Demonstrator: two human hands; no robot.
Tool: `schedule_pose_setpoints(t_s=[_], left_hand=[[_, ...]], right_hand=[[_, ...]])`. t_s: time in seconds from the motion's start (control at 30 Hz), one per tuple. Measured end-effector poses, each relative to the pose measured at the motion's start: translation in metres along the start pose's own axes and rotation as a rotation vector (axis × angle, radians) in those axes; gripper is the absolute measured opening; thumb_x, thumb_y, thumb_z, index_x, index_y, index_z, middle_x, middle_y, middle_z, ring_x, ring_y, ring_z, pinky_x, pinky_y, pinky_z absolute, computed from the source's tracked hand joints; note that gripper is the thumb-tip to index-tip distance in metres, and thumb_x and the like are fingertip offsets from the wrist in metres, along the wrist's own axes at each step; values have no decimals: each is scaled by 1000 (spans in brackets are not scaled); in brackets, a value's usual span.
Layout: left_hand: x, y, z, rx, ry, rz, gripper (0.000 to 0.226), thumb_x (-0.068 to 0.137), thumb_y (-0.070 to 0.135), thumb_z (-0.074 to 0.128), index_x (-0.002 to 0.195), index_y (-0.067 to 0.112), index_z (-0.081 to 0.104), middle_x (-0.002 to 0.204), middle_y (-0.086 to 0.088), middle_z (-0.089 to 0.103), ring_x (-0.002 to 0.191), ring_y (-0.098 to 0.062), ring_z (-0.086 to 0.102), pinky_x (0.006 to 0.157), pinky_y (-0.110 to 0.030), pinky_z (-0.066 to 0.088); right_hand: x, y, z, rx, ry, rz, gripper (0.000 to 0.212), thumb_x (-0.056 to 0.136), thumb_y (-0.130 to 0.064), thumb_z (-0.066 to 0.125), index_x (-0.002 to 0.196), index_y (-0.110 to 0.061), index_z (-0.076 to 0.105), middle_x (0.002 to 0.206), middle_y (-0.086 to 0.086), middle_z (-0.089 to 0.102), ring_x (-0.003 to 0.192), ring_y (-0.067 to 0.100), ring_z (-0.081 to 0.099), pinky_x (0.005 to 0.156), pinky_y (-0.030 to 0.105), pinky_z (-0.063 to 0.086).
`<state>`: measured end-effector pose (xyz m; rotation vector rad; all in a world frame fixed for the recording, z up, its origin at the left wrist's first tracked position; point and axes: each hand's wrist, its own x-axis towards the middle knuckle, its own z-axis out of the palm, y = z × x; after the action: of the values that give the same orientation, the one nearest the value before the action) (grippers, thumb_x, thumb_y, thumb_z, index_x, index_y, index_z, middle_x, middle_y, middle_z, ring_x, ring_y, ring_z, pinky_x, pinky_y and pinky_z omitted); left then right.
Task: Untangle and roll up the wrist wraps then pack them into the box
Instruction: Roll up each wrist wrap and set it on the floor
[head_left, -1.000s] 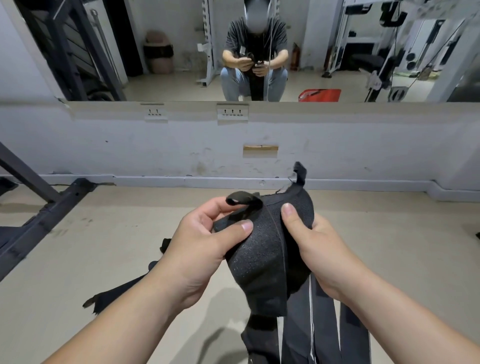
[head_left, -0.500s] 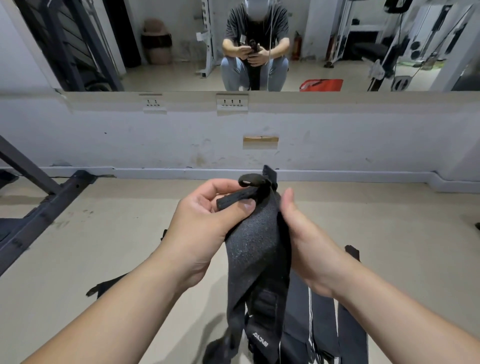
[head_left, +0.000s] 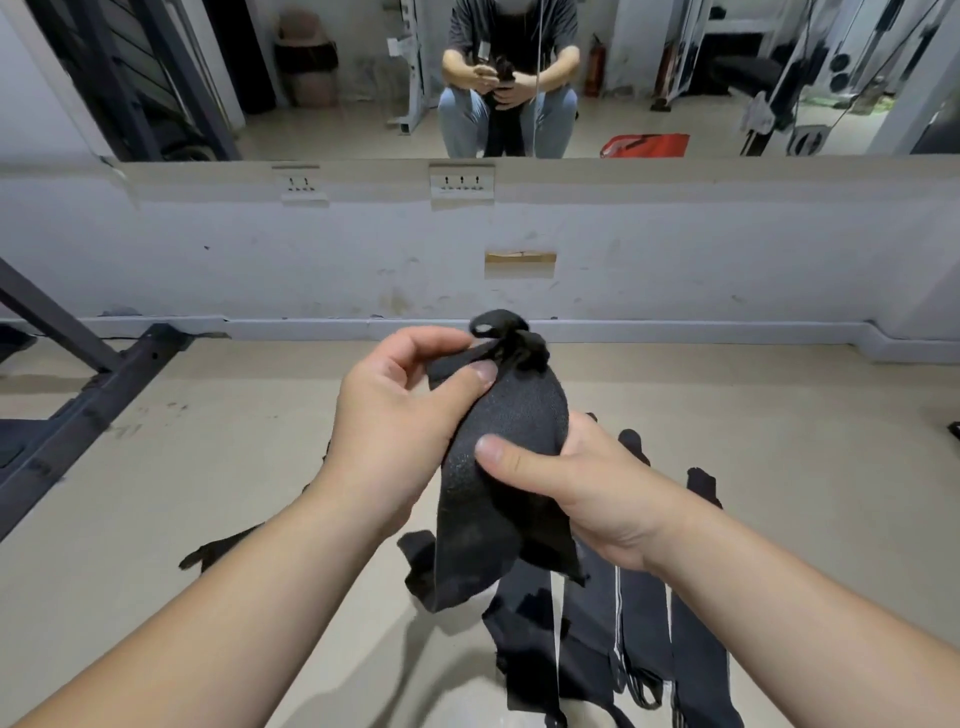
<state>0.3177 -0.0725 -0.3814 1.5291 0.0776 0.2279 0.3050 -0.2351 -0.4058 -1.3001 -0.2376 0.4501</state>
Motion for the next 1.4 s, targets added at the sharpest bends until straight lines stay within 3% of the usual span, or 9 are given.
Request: schedule_pose_setpoints(t_s=[0.1, 0.23, 0.47, 0.67, 0.77, 0.9, 1.2, 1.27, 1.4], left_hand=[[6, -8, -5, 357, 137, 150, 29, 85, 41, 86, 108, 33, 70, 105, 10, 72, 73, -4, 64, 75, -23, 56], [3, -16, -6, 82, -425, -351, 59, 92, 74, 50, 126, 31, 72, 112, 11, 79, 104, -8, 75, 103, -37, 54], [-8, -50, -24, 397, -960, -590, 32, 97, 23, 76, 128, 21, 70, 124, 7, 77, 119, -10, 71, 108, -29, 52], [-11, -44, -10, 180, -709, -460, 28, 101, 26, 67, 127, 16, 72, 124, -2, 77, 120, -20, 72, 105, -37, 54], [-14, -33, -1, -31, -605, -466, 31, 104, 27, 60, 130, 13, 71, 127, -8, 76, 121, -24, 72, 105, -41, 56], [-13, -25, 2, -163, -478, -484, 30, 106, 26, 56, 127, 9, 71, 115, -11, 79, 96, -21, 79, 73, -28, 63], [5, -27, -11, -398, -158, -516, 26, 107, 30, 58, 125, 16, 71, 116, -7, 80, 101, -20, 79, 82, -39, 63], [8, -29, -18, -209, -191, -519, 32, 106, 41, 59, 120, 17, 73, 110, -5, 81, 94, -20, 79, 77, -39, 64], [16, -47, -47, 775, -288, -371, 78, 93, 81, 44, 82, 10, 76, 74, -5, 76, 70, -27, 75, 67, -36, 58]], right_hand=[[3, -1, 3, 66, 151, 54, 21, 105, -16, 60, 122, -11, 71, 115, 12, 79, 105, 25, 77, 82, 32, 63], [10, -11, -9, 262, 237, 63, 34, 109, -28, 53, 131, -6, 67, 122, 17, 76, 113, 30, 74, 94, 44, 61], [16, -29, -41, 523, 365, 87, 58, 110, -48, 41, 130, -1, 69, 125, 17, 75, 114, 24, 74, 96, 40, 59], [10, -23, -50, 522, 258, 169, 80, 98, -72, 47, 137, -5, 64, 135, 18, 70, 126, 36, 67, 117, 53, 42], [7, -11, -43, 336, 112, 330, 74, 96, -70, 51, 112, -4, 79, 121, 20, 75, 113, 35, 73, 110, 50, 48], [2, -5, -37, 50, 9, 478, 64, 85, -70, 65, 111, -13, 82, 123, 14, 76, 114, 30, 74, 111, 47, 50], [-4, 5, -54, -409, -60, 469, 22, 89, -8, 81, 111, -11, 77, 109, 10, 81, 99, 25, 77, 94, 39, 61], [0, 7, -56, -415, 30, 441, 24, 85, -9, 85, 108, -9, 78, 107, 12, 81, 99, 29, 78, 96, 44, 61], [4, 3, -61, -402, 108, 448, 27, 80, -5, 84, 105, -7, 72, 101, 16, 80, 89, 32, 76, 92, 45, 59]])
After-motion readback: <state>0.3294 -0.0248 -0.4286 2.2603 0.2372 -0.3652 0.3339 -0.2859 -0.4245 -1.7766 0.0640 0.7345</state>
